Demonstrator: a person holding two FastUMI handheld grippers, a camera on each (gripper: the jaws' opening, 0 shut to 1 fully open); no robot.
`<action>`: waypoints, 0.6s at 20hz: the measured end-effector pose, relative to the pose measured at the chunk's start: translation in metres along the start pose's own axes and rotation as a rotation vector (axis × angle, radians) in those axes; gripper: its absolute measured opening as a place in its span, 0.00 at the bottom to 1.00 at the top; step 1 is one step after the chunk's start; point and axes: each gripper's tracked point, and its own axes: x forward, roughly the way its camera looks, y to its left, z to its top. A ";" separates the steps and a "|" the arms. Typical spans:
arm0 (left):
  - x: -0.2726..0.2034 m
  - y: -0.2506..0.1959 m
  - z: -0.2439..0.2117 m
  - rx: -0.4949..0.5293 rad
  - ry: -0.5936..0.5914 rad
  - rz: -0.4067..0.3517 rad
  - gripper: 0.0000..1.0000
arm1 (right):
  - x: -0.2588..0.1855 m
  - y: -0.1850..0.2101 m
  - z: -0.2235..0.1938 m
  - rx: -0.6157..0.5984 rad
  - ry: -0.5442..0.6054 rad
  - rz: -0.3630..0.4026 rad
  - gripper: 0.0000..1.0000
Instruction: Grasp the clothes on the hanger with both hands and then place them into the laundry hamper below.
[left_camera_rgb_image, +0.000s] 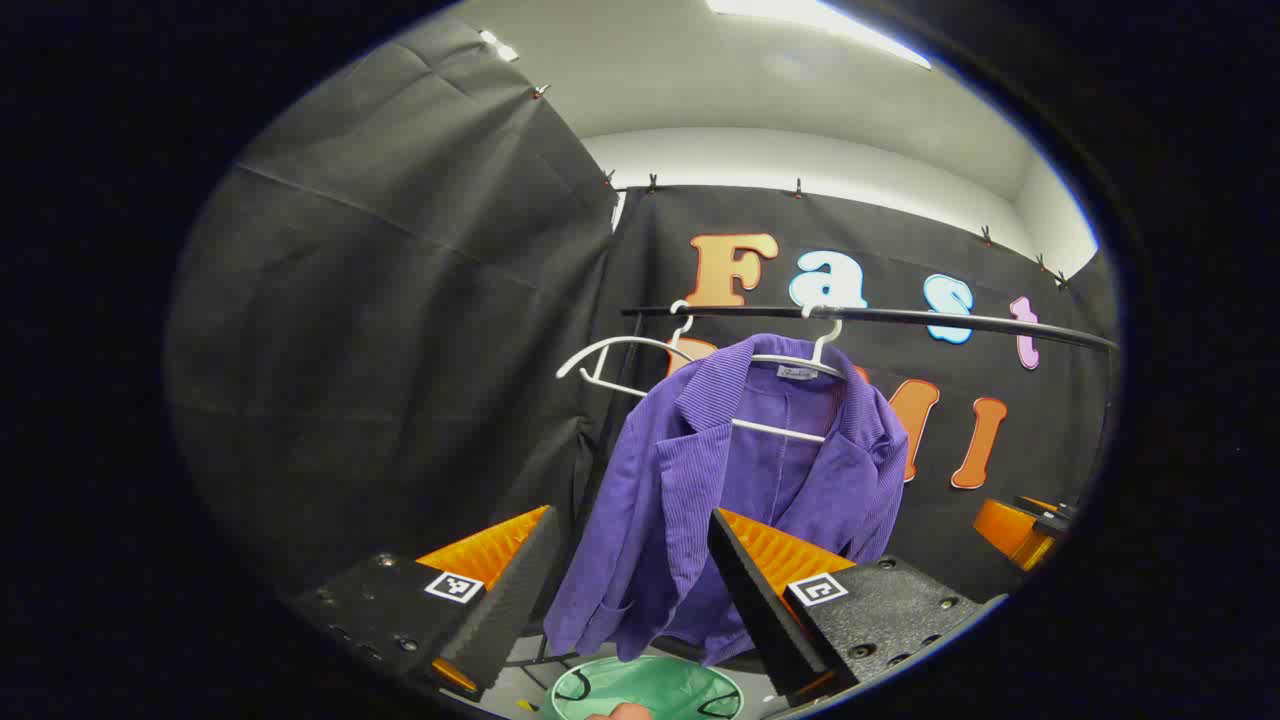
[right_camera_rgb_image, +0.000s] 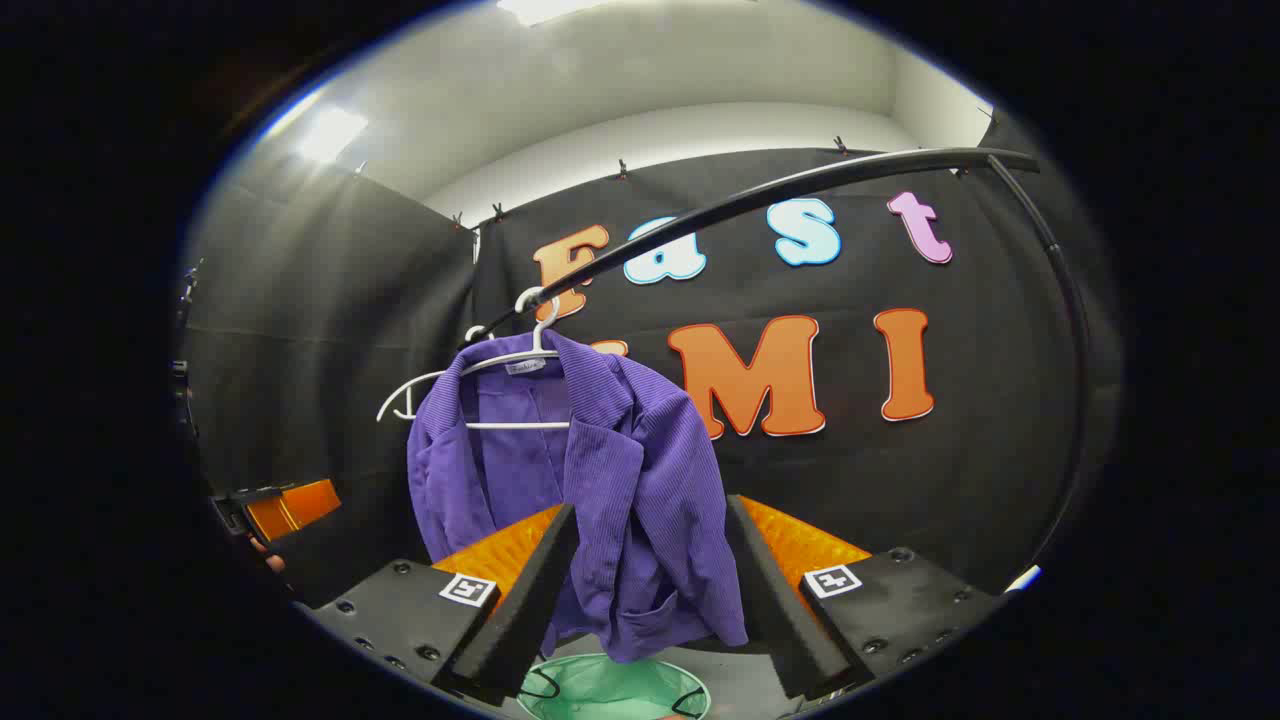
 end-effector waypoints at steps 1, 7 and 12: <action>0.007 -0.004 0.001 0.020 -0.003 -0.030 0.93 | 0.003 0.005 -0.001 -0.007 -0.003 -0.017 0.96; 0.034 -0.026 0.005 0.053 0.002 -0.111 0.96 | 0.005 0.031 -0.006 -0.031 -0.007 -0.026 0.89; 0.040 -0.034 0.004 0.036 0.000 -0.130 0.92 | -0.001 0.032 -0.009 -0.013 -0.007 -0.031 0.89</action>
